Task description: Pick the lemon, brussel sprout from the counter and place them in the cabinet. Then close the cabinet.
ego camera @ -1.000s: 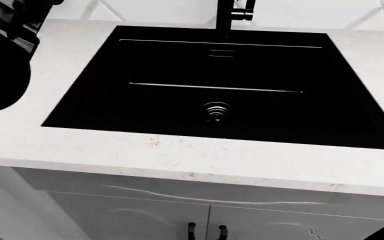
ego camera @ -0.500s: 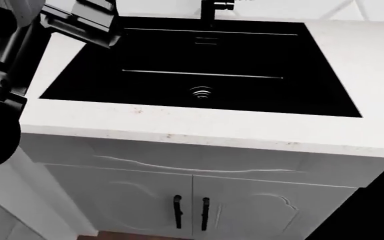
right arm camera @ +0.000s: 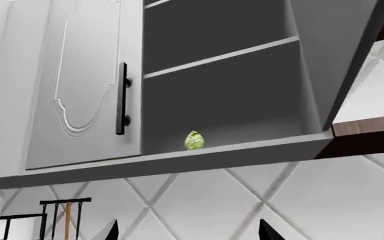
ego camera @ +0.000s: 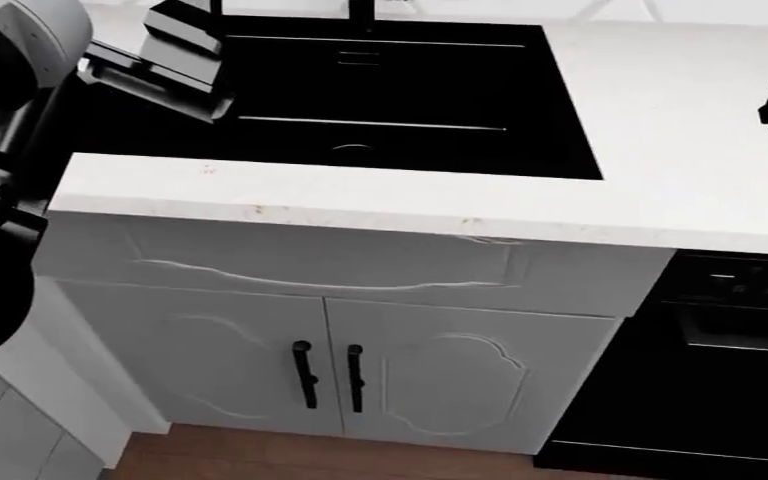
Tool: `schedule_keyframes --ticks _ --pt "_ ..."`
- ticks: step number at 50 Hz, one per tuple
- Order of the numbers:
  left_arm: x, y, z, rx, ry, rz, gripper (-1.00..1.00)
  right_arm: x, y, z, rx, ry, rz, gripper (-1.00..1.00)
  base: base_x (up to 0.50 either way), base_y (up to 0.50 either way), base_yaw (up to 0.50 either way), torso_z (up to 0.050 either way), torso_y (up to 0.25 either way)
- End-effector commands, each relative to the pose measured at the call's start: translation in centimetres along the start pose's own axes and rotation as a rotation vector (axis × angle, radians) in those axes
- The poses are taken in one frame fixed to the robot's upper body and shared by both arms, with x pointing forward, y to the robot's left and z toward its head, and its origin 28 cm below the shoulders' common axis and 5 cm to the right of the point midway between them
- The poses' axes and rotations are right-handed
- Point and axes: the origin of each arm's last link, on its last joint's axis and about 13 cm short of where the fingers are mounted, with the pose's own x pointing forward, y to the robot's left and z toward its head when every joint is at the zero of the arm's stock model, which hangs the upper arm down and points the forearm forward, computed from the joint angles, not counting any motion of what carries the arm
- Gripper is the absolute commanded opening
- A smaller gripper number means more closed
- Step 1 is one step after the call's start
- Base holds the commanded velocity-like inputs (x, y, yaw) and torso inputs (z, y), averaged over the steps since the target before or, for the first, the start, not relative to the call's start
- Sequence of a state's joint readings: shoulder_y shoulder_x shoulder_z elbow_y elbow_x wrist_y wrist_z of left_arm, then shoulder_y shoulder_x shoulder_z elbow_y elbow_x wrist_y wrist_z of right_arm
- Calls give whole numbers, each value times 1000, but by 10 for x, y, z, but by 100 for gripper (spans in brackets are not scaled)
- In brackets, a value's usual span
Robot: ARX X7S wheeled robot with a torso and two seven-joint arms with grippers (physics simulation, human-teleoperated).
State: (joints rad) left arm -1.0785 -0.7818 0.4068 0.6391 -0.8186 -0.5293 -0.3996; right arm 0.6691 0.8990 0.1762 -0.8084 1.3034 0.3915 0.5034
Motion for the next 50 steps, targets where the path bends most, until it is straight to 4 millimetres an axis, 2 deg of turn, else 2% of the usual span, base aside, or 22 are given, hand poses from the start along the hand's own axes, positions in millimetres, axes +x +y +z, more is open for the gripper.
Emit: schedule_keyframes --ticks 1,10,36,50 --pt "0 -1 3 6 -15 1 100 -5 4 -13 46 -3 6 100 0 0 0 0 0" --pt "-1 -2 2 1 -19 0 100 -1 7 -17 62 -13 24 100 14 -50 0 0 0" --pt "0 -3 5 10 -36 -5 100 0 7 -21 66 22 27 100 172 -483 0 0 0" --pt "-2 -2 5 13 -42 -4 100 0 5 -18 29 18 16 100 454 85 0 0 0"
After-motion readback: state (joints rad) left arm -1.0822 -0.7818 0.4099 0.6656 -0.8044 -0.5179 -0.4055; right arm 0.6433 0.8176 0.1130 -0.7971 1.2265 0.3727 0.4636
